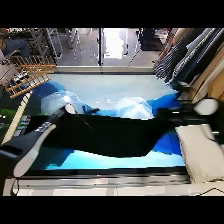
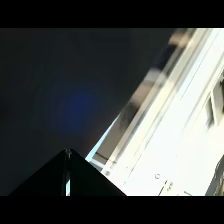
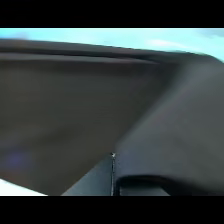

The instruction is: Fold the clothes and pants, and hang the long-sleeved shirts on hangers.

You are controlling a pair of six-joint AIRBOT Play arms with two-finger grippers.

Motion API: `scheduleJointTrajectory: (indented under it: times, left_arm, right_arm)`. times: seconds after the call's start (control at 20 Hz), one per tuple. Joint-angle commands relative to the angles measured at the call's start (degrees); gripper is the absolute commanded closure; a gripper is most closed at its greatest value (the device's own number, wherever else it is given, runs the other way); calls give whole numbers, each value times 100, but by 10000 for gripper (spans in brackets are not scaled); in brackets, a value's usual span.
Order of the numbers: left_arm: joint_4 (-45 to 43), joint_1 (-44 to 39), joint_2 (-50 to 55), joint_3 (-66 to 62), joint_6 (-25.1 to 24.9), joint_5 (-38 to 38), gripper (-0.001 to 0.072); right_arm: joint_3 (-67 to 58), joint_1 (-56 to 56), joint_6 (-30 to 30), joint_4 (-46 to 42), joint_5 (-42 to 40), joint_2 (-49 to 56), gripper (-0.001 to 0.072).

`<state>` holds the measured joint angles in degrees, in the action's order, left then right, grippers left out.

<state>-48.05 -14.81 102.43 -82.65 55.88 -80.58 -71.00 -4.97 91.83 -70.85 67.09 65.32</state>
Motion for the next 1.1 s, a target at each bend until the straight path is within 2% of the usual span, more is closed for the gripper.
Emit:
scheduleJointTrajectory:
  times: [0.0, 0.1, 0.2, 0.25, 0.3, 0.35, 0.4, 0.55, 0.75, 0.85, 0.95, 1.05]
  left_arm:
    - [-7, 922, -577, -7, 120, -483, 695]
    - [0, 1541, -885, -4, 118, -848, 695]
    - [13, 1991, -1038, -4, 118, -1075, 695]
    - [13, 2129, -1051, -4, 120, -1141, 695]
    - [11, 2210, -1045, 4, 120, -1172, 695]
    - [11, 2234, -1036, 11, 118, -1176, 695]
    - [11, 2227, -1027, 11, 118, -1172, 695]
    - [9, 2072, -1025, 11, 114, -1056, 695]
    - [11, 1886, -1025, 11, 114, -1051, 694]
    - [11, 1770, -1025, 11, 114, -1054, 694]
    - [11, 1655, -1025, 11, 114, -1054, 694]
    - [11, 1547, -1025, 11, 114, -1058, 694]
  right_arm:
    - [-57, -2197, 999, 68, -1735, 868, 702]
    - [-203, -2986, 1154, 498, -2446, 1886, 702]
    - [-911, -3434, 898, 1019, -2498, 3049, 698]
    - [-1416, -3545, 804, 1174, -2461, 3571, 628]
    - [-1871, -3552, 798, 1244, -2293, 3932, 390]
    - [-2275, -3460, 684, 1209, -1891, 4138, 197]
    - [-2544, -3259, 450, 1119, -1360, 4175, 159]
    - [-2470, -2190, 380, 629, -63, 3657, 190]
    - [-706, -549, -264, 662, 330, 2286, 192]
    - [369, 238, -1054, 1250, 551, 1902, 127]
    - [1165, 855, -1880, 2127, 330, 1888, 125]
    - [1569, 1174, -2413, 2583, -98, 2002, 126]
